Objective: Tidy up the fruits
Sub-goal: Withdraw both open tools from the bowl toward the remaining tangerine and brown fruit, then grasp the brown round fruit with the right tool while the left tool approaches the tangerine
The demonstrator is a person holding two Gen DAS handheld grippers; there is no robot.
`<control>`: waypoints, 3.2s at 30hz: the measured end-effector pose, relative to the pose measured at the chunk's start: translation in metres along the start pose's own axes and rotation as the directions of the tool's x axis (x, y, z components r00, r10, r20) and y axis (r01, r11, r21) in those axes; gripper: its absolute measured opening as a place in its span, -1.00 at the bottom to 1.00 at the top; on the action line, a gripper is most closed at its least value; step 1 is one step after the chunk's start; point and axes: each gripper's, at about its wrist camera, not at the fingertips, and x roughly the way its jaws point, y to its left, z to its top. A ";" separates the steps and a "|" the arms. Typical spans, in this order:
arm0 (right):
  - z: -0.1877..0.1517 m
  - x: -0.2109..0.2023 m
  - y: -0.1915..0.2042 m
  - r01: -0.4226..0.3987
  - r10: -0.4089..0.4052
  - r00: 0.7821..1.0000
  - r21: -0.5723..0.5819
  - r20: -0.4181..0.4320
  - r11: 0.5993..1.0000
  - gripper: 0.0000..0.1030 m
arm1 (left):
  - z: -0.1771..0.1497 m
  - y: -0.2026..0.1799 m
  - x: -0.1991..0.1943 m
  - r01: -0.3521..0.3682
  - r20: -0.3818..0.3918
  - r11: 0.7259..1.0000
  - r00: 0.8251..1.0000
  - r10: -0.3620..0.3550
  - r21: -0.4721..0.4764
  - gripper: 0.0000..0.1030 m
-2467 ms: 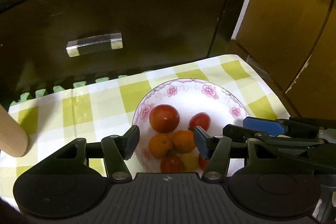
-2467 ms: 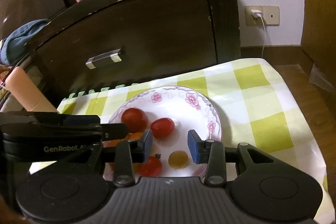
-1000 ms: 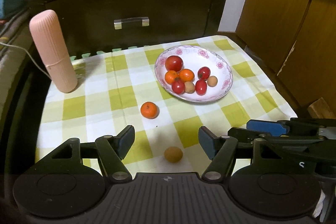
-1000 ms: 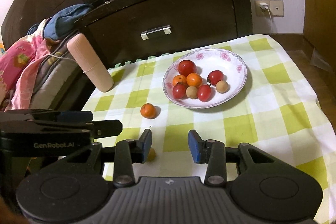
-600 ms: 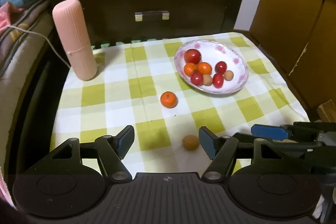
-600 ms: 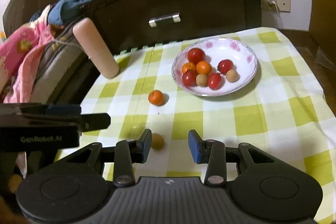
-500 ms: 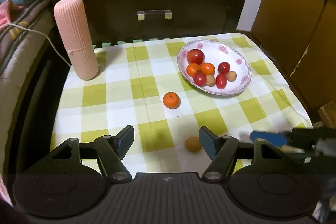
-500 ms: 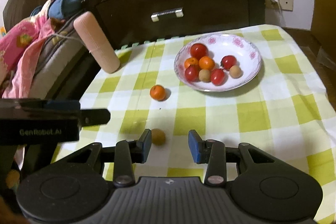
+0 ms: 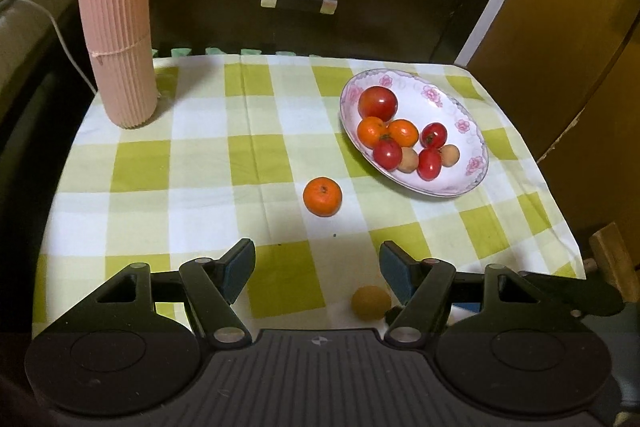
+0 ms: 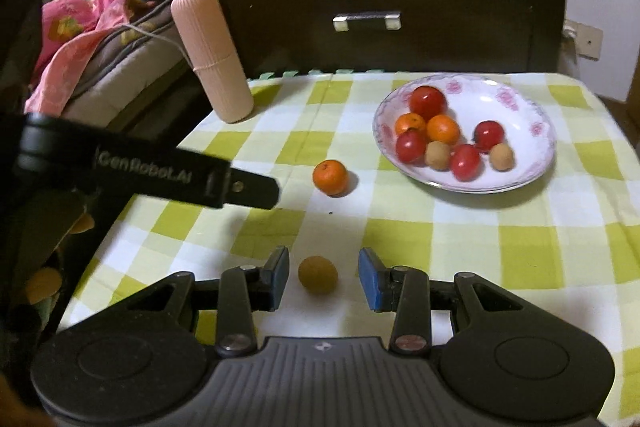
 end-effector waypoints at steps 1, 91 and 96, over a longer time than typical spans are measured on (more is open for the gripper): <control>0.000 0.005 0.001 -0.002 0.002 1.000 -0.006 -0.012 1.000 -0.28 | 0.001 0.001 0.000 -0.002 0.002 1.000 1.000 0.002 -0.002 0.46; -0.020 0.008 -0.044 0.181 -0.176 0.977 0.038 -0.119 0.983 -0.46 | -0.051 -0.044 0.045 -0.090 -0.090 0.970 0.990 0.112 0.225 -0.02; -0.021 0.008 -0.044 0.167 -0.162 0.979 0.031 -0.125 0.986 -0.32 | -0.053 -0.048 0.048 -0.105 -0.089 0.961 0.987 0.132 0.254 0.35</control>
